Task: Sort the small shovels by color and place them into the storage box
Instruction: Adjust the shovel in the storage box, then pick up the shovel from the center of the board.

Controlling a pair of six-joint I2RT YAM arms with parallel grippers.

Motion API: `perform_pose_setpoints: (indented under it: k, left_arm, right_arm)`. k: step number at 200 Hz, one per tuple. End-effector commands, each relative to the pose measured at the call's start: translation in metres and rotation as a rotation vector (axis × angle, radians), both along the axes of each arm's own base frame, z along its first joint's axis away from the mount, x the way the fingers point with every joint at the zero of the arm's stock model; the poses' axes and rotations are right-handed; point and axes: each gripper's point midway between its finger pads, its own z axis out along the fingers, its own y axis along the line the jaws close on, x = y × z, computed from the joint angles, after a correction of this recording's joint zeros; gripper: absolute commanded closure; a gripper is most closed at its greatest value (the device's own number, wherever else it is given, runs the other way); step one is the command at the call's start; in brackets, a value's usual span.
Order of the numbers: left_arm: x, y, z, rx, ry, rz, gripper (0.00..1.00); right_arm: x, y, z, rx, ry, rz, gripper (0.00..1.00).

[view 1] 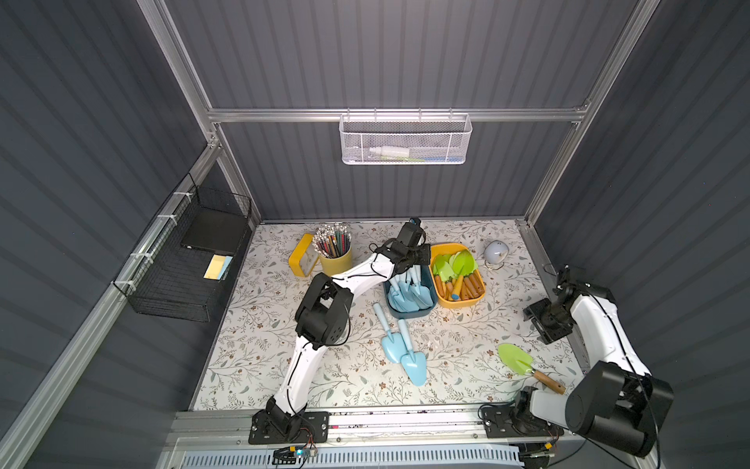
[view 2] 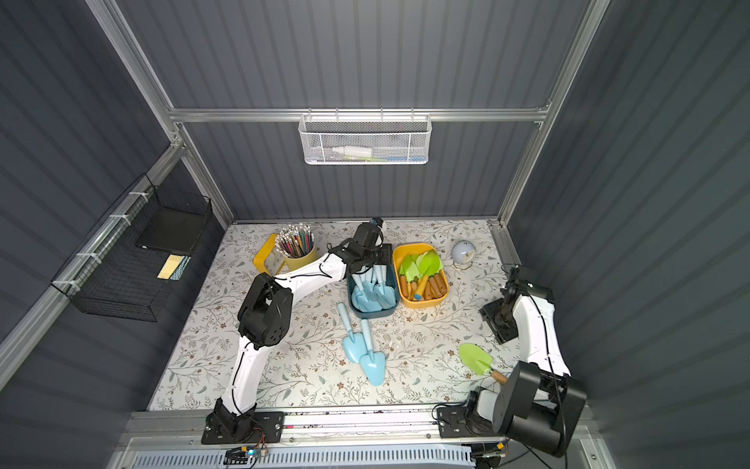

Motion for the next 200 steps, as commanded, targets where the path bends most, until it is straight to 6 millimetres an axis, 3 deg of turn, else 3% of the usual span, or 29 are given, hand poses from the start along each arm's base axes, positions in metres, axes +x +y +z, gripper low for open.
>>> perform_pose_setpoints:
  k: [1,22,48,97,128,161,200]
  left_arm:
    - [0.003,0.001,0.067,-0.070,-0.089,0.028,0.91]
    - [0.009,0.001,0.070,-0.062,-0.091,0.027,0.91]
    - [0.017,0.002,0.069,-0.064,-0.095,0.012,0.91]
    - [0.031,0.010,0.075,-0.097,-0.121,0.002,0.92]
    - [0.038,0.022,0.087,-0.101,-0.161,0.022,0.92]
    - [0.045,0.036,0.086,-0.091,-0.164,0.032,0.92]
    - [0.059,0.064,0.088,-0.093,-0.172,0.073,0.93]
  right_arm:
    - [-0.022,0.032,-0.007,0.208,0.062,-0.152,0.39]
    - [-0.036,0.032,-0.006,0.216,0.058,-0.255,0.40]
    - [-0.052,0.018,-0.006,0.143,0.057,-0.377,0.40]
    - [-0.082,0.021,-0.031,0.128,0.156,-0.497,0.40]
    - [-0.086,0.006,-0.033,0.046,0.210,-0.539,0.40]
    - [-0.096,-0.019,-0.037,-0.084,0.322,-0.569,0.40]
    - [-0.085,-0.031,-0.047,-0.106,0.354,-0.603,0.41]
